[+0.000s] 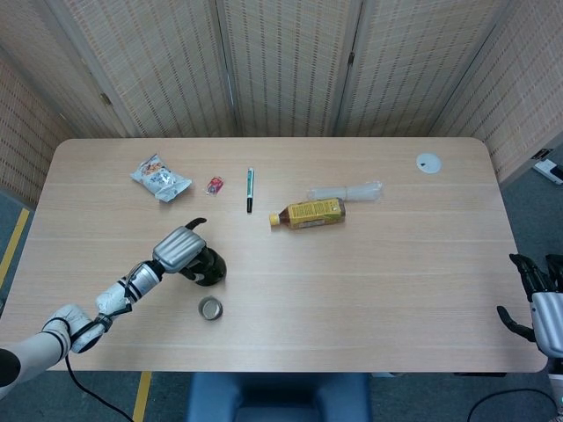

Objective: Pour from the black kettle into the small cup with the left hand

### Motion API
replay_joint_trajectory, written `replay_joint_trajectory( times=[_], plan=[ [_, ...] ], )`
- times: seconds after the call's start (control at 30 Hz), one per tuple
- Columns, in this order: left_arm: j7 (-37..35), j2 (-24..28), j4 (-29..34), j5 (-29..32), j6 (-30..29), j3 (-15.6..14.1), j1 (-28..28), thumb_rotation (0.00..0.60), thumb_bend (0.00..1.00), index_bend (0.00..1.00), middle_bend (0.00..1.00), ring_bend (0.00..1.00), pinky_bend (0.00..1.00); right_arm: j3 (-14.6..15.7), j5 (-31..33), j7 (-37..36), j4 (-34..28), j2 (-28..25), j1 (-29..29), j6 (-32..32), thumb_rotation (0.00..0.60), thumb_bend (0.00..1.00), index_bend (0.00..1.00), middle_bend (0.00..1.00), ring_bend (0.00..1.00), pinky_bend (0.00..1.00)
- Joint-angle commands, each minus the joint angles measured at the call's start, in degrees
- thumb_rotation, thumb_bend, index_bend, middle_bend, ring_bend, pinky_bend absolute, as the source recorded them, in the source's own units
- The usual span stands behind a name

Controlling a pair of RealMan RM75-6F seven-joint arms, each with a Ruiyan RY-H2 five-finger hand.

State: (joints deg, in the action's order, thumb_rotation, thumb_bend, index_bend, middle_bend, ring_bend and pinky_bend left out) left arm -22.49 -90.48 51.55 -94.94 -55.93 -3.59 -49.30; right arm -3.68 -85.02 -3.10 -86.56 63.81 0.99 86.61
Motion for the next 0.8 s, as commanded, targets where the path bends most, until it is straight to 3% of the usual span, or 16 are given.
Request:
replay_joint_trajectory(
  times=[0.03, 0.37, 0.47, 0.63, 0.8],
  plan=[
    [-1.61, 0.6, 0.23, 0.12, -0.3, 0.24, 0.09, 0.6, 0.15, 0.99, 1.0, 0.87, 0.16, -0.01, -0.02, -0.08, 0.08, 0.03, 0.03, -0.04, 0.6, 0.31, 0.09, 0.16, 0.26, 0.07],
    [-2.02, 4.92, 6.54, 1.77, 1.31, 0.87, -0.19, 0.592, 0.15, 0.99, 1.0, 0.88, 0.2, -0.15, 0.1, -0.34, 0.52, 0.34, 0.27, -0.36, 0.6, 0.31, 0.09, 0.16, 0.26, 0.07],
    [-1.15, 5.98, 7.91, 2.5, 2.67, 0.95, -0.36, 0.539, 0.15, 0.99, 1.0, 0.88, 0.16, -0.15, 0.07, -0.36, 0.53, 0.33, 0.31, -0.39, 0.6, 0.31, 0.09, 0.16, 0.26, 0.07],
    [0.82, 7.56, 10.39, 3.95, 4.87, 1.18, -0.46, 0.399, 0.15, 0.99, 1.0, 0.88, 0.14, -0.14, 0.19, -0.51, 0.7, 0.37, 0.28, -0.46, 0.6, 0.31, 0.09, 0.17, 0.26, 0.07],
    [2.49, 8.45, 12.32, 5.49, 5.95, 1.81, -0.23, 0.373, 0.15, 0.99, 1.0, 0.88, 0.13, -0.14, 0.18, -0.67, 0.91, 0.49, 0.35, -0.58, 0.6, 0.31, 0.09, 0.17, 0.26, 0.07]
  ],
)
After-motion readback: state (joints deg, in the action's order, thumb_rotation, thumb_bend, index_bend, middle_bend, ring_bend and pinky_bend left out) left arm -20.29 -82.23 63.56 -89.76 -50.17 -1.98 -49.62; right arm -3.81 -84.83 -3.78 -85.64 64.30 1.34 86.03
